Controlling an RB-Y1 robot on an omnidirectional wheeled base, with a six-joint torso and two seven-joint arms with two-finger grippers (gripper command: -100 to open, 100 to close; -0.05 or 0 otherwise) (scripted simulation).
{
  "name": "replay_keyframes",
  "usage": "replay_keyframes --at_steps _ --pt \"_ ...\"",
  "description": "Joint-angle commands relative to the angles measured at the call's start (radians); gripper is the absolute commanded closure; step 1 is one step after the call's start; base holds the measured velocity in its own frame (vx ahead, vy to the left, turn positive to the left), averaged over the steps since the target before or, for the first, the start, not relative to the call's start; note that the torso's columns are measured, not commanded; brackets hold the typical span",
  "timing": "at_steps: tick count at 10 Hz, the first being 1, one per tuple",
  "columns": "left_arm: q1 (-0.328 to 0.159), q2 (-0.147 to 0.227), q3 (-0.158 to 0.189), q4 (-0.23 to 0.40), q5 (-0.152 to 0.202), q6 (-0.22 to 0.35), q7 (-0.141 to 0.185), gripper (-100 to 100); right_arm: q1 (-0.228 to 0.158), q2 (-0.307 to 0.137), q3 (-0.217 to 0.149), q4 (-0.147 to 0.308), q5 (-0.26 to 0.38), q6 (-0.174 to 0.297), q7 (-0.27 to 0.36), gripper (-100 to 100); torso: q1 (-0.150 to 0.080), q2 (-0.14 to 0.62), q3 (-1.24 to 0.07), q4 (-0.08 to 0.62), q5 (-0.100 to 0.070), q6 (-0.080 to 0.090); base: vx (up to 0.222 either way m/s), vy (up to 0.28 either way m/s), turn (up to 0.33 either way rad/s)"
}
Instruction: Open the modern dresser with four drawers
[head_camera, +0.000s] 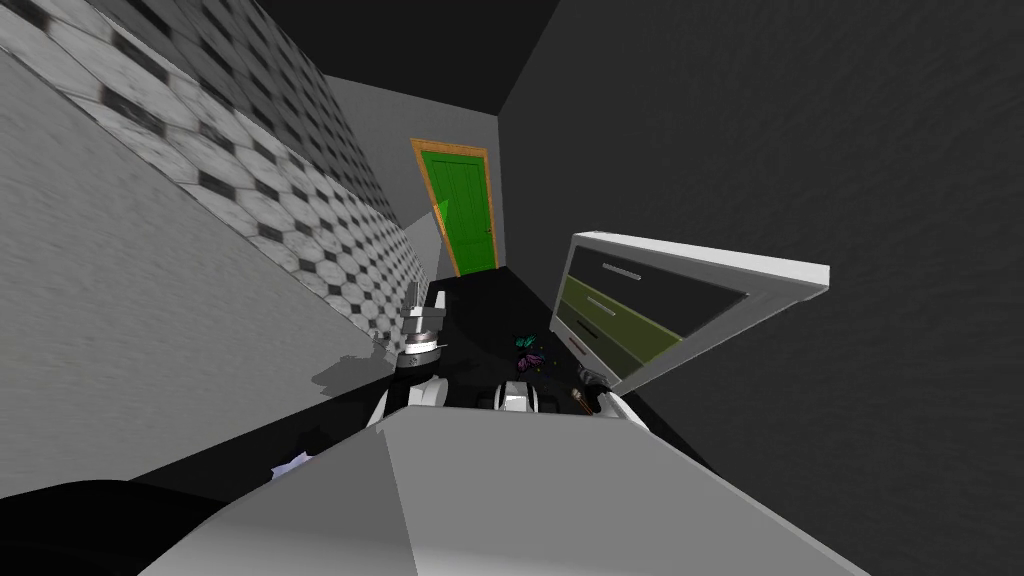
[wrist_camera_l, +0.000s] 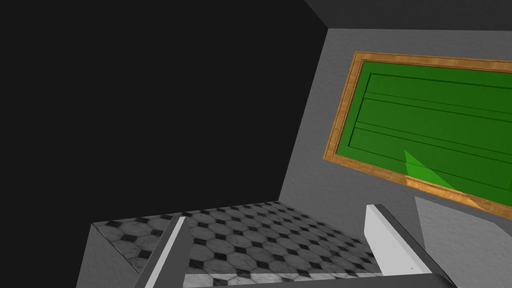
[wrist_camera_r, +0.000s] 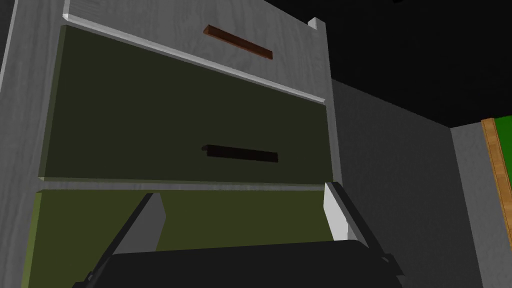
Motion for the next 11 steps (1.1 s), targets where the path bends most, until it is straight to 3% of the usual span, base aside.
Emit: replay_keyframes --at_steps 1,2,3,4,5,6,9,10,11 --pt "0.0 0.0 0.0 0.0 0.0 0.0 0.0 0 -0.012 -0.01 0.013 0.021 0.007 0.053 0.019 -100 -0.002 0.001 0.0 0.0 0.0 0.0 0.032 0.023 0.001" --pt "0.0 0.0 0.0 0.0 0.0 0.0 0.0 0 -0.037 -0.019 0.02 0.071 0.047 0.092 0.039 -100 -0.004 0.003 0.001 0.0 -0.001 0.001 0.048 0.031 0.064" --pt "0.0 0.0 0.0 0.0 0.0 0.0 0.0 0 -0.037 -0.019 0.02 0.071 0.047 0.102 0.039 -100 -0.003 0.001 0.001 0.0 -0.001 0.0 0.052 0.029 0.041" --pt "0.0 0.0 0.0 0.0 0.0 0.0 0.0 0 -0.063 -0.029 0.026 0.12 0.086 0.137 0.059 -100 -0.002 0.0 0.0 0.0 -0.001 0.0 0.074 0.044 0.067" --pt "0.0 0.0 0.0 0.0 0.0 0.0 0.0 0 -0.063 -0.029 0.026 0.12 0.086 0.149 0.059 -100 -0.001 -0.001 -0.001 0.0 0.0 0.0 0.071 0.033 0.045" --pt "0.0 0.0 0.0 0.0 0.0 0.0 0.0 0 -0.089 -0.039 0.032 0.16 0.123 0.188 0.079 -100 -0.002 -0.001 -0.001 0.0 0.0 0.0 0.078 0.038 0.063" --pt "0.0 0.0 0.0 0.0 0.0 0.0 0.0 0 -0.115 -0.05 0.036 0.214 0.159 0.238 0.098 -100 -0.003 0.0 0.0 0.0 -0.001 0.0 0.08 0.014 0.048" --pt "0.0 0.0 0.0 0.0 0.0 0.0 0.0 0 -0.14 -0.061 0.04 0.246 0.193 0.28 0.117 -100 -0.002 0.001 0.0 0.0 -0.001 0.0 0.069 0.017 0.074" --pt "0.0 0.0 0.0 0.0 0.0 0.0 0.0 0 -0.14 -0.061 0.04 0.257 0.193 0.28 0.117 -100 -0.001 0.001 0.0 0.0 0.0 0.0 0.059 0.011 0.027"
